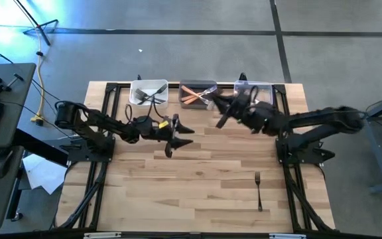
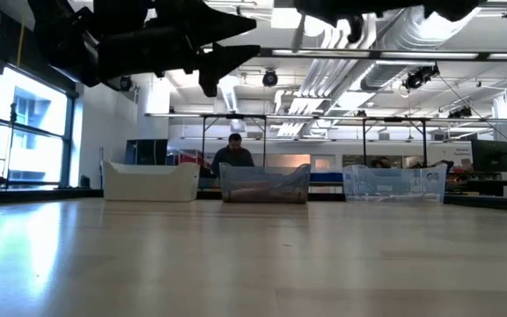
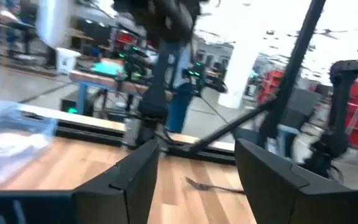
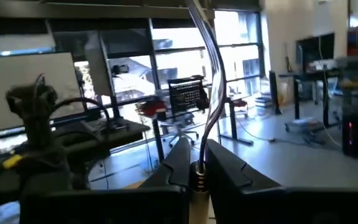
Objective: Sort silverware by color (type)
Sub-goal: Put the white fork into the transparent bin, then adjust the transparent bin, then put the black fork into the white bin
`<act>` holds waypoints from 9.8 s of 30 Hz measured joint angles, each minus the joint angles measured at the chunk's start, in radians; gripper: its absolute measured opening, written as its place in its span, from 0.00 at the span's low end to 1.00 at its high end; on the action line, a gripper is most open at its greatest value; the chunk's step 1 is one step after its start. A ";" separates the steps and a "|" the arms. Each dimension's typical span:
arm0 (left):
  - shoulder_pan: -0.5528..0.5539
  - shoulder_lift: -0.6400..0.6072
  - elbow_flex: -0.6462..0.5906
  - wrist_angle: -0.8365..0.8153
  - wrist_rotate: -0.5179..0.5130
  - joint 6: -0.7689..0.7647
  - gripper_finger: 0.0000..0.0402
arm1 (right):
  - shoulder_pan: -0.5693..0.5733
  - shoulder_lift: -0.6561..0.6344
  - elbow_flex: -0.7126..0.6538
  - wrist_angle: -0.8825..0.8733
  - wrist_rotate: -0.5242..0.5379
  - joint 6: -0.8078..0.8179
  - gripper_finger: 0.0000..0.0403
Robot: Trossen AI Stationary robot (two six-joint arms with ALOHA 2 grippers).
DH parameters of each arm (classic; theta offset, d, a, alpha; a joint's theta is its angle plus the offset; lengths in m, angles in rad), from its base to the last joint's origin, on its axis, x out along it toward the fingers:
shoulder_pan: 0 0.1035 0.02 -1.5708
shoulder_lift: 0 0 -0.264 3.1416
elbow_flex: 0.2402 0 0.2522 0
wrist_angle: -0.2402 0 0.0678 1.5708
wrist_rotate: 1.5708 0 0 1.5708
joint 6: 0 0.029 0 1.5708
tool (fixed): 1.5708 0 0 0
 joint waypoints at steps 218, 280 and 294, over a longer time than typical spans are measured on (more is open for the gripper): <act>-0.017 0.000 0.000 -0.213 -0.015 0.158 0.02 | 0.491 -0.048 0.016 -1.726 -0.286 1.407 0.02; -0.017 0.000 0.000 -0.253 -0.018 0.136 0.02 | 0.768 0.386 0.064 -1.346 -0.420 1.792 0.31; -0.018 0.000 -0.062 -0.187 -0.018 0.089 0.02 | 0.761 0.392 0.104 -1.398 -0.396 1.611 0.04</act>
